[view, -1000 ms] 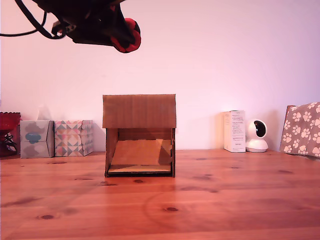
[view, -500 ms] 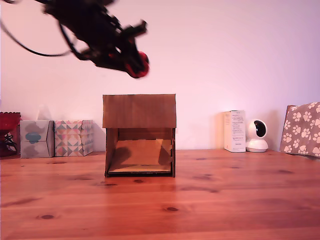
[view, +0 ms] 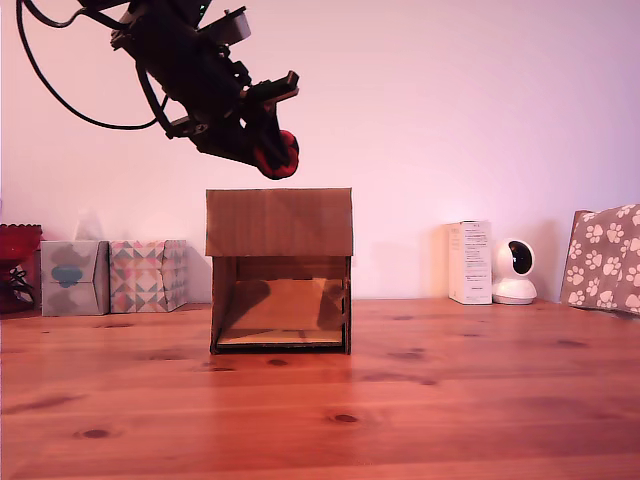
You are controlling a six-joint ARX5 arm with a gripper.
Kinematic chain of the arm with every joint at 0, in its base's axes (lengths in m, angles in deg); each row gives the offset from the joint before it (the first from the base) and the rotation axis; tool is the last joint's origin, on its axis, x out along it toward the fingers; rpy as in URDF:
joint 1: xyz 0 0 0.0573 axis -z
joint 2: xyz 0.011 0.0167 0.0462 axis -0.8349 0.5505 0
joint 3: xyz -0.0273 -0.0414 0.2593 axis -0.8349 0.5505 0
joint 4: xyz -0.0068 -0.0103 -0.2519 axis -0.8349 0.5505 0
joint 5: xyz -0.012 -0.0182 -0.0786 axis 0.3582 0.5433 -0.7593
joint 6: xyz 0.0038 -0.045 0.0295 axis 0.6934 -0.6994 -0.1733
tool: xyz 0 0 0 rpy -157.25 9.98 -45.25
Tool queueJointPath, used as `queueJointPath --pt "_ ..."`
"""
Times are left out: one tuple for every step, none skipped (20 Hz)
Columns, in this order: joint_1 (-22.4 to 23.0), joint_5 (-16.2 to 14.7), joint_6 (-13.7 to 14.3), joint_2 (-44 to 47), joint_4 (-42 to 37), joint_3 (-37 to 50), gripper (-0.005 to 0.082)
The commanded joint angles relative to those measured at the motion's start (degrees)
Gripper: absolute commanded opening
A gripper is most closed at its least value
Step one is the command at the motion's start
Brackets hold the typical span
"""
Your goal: Drop the footbag into the cardboard dice tower
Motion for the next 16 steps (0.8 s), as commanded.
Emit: queueJointPath --pt "0.2 -0.17 1.62 0.66 -0.68 -0.59 0.0381" --pt "0.2 -0.17 2.36 0.66 -0.85 -0.59 0.0538" --pt "0.2 -0.15 2.64 0.61 -0.83 -0.59 0.0691" --pt "0.2 -0.02 2.82 0.57 -0.48 -0.59 0.0747" --pt "0.2 0.0 2.82 0.42 0.42 -0.61 0.074" --pt "0.2 0.0 2.82 0.11 1.7 -0.63 0.0713" --pt "0.24 -0.04 2.82 -0.35 3.43 -0.63 0.0651" --pt "0.31 -0.07 2.82 -0.96 5.55 -0.63 0.0557" --pt "0.63 -0.11 2.64 -1.57 8.0 -0.63 0.044" --pt "0.92 -0.33 2.32 -2.23 10.53 -0.63 0.0302" --pt "1.25 -1.42 2.1 -2.86 13.68 -0.63 0.0156" --pt "1.51 -2.01 2.38 -3.06 15.52 -0.63 0.0039" --pt "1.92 -2.27 2.45 -3.41 17.18 -0.63 -0.003" --pt "2.54 -2.97 2.73 -3.45 18.84 -0.59 -0.0019" --pt "3.06 -3.63 2.86 -3.5 20.37 -0.52 -0.0019" --pt "3.54 -3.98 2.91 -3.52 21.24 -0.02 -0.002"
